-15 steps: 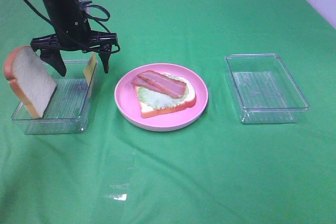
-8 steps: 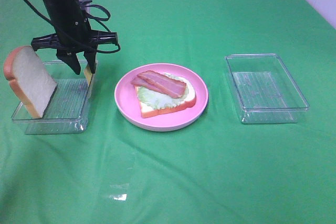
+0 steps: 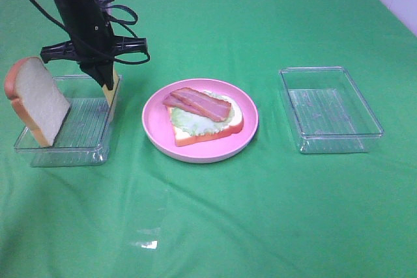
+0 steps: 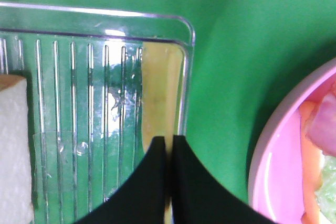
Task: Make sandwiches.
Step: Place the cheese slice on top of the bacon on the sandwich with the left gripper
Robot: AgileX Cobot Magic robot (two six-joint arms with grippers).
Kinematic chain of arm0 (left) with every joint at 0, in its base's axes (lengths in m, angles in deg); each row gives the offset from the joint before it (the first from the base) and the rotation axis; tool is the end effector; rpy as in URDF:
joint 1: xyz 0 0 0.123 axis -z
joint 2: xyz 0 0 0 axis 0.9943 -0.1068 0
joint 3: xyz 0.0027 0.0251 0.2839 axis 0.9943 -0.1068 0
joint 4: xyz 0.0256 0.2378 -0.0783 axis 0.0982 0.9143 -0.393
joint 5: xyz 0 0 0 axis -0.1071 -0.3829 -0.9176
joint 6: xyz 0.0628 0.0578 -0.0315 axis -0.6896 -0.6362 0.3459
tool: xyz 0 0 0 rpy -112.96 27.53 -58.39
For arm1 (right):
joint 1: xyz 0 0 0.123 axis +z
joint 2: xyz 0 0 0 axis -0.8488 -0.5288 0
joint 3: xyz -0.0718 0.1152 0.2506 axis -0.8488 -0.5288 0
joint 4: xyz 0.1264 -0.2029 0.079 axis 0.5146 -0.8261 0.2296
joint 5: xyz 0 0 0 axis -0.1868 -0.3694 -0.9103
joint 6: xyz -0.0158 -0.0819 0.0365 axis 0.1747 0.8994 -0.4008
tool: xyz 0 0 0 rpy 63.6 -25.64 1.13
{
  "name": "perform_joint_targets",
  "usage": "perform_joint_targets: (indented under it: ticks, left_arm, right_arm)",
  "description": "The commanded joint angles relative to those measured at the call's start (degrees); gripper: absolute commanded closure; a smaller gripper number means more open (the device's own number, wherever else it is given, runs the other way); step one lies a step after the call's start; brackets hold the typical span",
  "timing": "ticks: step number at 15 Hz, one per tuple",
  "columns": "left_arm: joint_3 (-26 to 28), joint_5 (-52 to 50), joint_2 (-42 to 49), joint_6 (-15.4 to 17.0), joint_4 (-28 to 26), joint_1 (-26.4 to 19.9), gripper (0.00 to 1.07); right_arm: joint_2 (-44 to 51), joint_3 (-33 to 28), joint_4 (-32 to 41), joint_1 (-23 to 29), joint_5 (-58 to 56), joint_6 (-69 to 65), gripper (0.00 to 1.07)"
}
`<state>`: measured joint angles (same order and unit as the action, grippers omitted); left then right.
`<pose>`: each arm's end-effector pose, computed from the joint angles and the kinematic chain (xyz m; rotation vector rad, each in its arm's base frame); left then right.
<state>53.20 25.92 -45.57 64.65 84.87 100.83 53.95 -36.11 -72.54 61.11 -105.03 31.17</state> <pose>0.4624 -0.1431 0.1684 -0.1716 2.9726 -0.1236 -0.0019 -0.0047 0.2608 0.0113 2.1293 -0.0020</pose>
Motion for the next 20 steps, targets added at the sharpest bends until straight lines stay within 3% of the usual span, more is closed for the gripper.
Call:
perform_joint_targets:
  ticks: [1,6,10,12,16,20]
  left_arm:
    - [-0.1,1.4,0.2,0.2,-0.5,0.1,1.07]
    - [4.0,5.2,4.0,-1.5,-1.4,0.2,1.07]
    - [7.8,6.3,8.3,-3.8,-5.6,0.2,1.07]
    - [9.2,5.6,8.8,-9.1,-16.3,0.3,1.07]
    - [9.2,4.8,6.8,-15.2,-29.6,0.8,1.07]
    - [9.2,3.7,3.1,-18.7,-33.4,4.8,1.07]
  right_arm:
    - [1.5,-0.1,-0.1,-0.3,0.1,0.6,0.12]
    - [1.5,-0.1,-0.1,-0.3,0.1,0.6,0.12]
    - [1.5,-0.1,-0.1,-0.3,0.1,0.6,0.12]
    - [1.5,-0.1,-0.1,-0.3,0.1,0.6,0.12]
    - [1.5,-0.1,-0.1,-0.3,0.1,0.6,0.12]
    - [1.5,-0.1,-0.1,-0.3,0.1,0.6,0.12]
